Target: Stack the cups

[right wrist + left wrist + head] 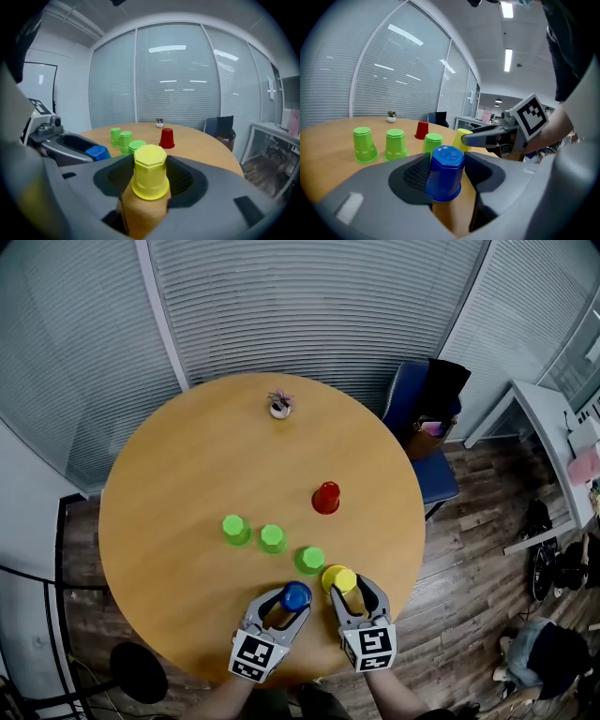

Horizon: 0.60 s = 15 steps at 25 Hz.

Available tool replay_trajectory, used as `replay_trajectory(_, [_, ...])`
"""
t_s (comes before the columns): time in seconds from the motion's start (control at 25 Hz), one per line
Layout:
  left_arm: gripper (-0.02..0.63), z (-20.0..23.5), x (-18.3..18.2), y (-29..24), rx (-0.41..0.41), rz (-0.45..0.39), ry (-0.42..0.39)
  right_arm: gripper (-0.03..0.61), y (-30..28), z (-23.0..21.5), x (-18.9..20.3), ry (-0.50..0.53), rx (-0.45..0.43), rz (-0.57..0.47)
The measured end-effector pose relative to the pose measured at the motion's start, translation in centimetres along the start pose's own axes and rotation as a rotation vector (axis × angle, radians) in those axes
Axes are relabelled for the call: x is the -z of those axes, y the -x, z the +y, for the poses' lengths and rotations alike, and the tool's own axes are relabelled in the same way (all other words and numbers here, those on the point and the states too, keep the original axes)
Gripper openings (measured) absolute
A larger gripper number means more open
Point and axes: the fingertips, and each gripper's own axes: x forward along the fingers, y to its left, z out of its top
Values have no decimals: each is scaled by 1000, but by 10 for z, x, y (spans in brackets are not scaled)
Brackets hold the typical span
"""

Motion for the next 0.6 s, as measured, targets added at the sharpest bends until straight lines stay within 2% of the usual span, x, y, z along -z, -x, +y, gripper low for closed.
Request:
replay_trajectory(0.36, [232,53,3,46,-137,-20,27,222,-10,83,-6,11,-145,-7])
replay_trajectory(0.6, [232,88,6,53,-179,-22,23,222,-50,104,-15,25,-171,-19])
